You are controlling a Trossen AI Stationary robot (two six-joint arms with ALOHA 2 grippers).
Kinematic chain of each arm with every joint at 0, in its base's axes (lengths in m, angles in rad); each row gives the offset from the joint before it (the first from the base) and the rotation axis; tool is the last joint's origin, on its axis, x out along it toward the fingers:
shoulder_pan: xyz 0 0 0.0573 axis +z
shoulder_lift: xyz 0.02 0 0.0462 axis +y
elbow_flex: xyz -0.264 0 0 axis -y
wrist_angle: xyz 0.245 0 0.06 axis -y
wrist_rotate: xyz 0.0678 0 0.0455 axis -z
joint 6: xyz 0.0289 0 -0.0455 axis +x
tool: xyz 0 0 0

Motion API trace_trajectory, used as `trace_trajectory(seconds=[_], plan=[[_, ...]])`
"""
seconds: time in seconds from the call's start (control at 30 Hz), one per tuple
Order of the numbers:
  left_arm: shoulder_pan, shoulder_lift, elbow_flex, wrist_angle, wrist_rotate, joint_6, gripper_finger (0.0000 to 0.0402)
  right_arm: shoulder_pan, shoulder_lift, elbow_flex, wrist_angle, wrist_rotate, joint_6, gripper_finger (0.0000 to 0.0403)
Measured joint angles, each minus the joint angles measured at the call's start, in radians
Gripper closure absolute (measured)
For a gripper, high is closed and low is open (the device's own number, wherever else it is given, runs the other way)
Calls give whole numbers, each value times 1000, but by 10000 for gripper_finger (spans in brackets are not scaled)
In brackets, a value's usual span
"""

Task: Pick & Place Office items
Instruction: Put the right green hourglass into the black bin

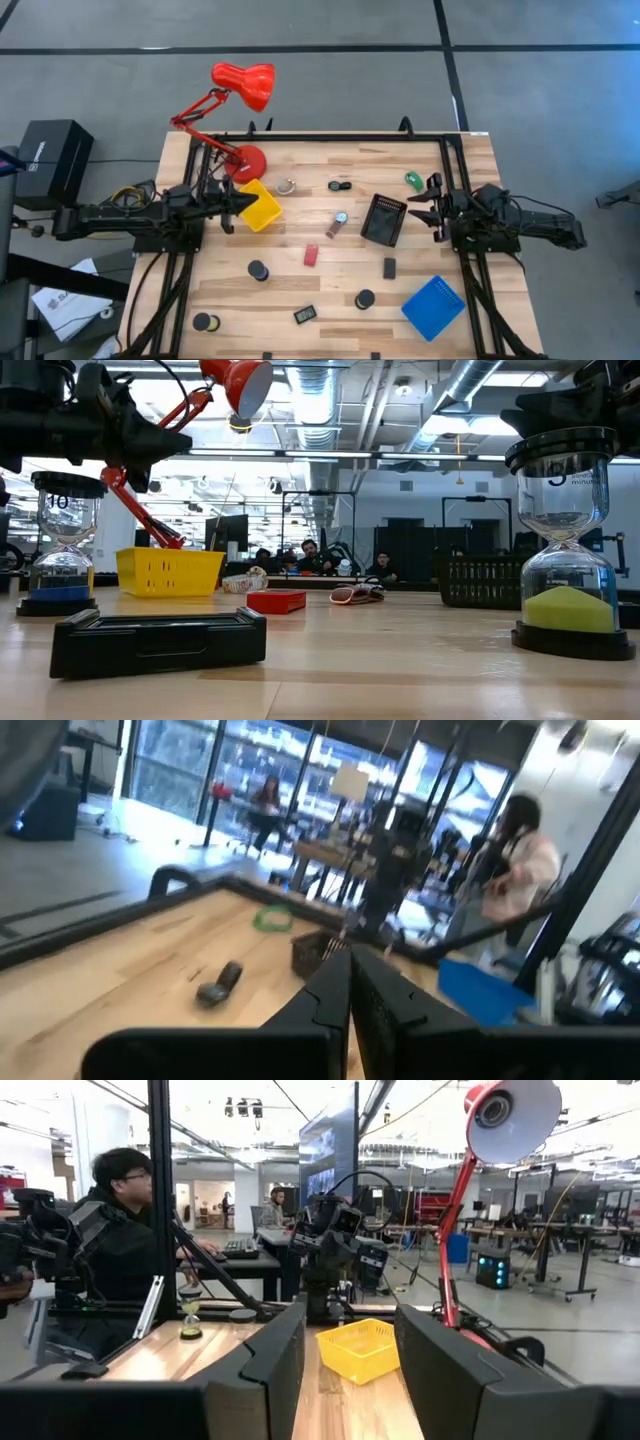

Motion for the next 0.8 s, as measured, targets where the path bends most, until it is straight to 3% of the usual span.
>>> trace_trajectory(seconds=[0.3, 0.57, 0.8], plan=[[-4, 1, 0, 320, 114, 78, 367, 0, 0, 0, 135, 16, -120, 255], [-93, 34, 0, 386, 127, 75, 314, 0, 0, 0, 129, 16, -131, 255], [-230, 161, 42, 482, 113, 82, 305, 0, 0, 0, 141, 16, -132, 255]])
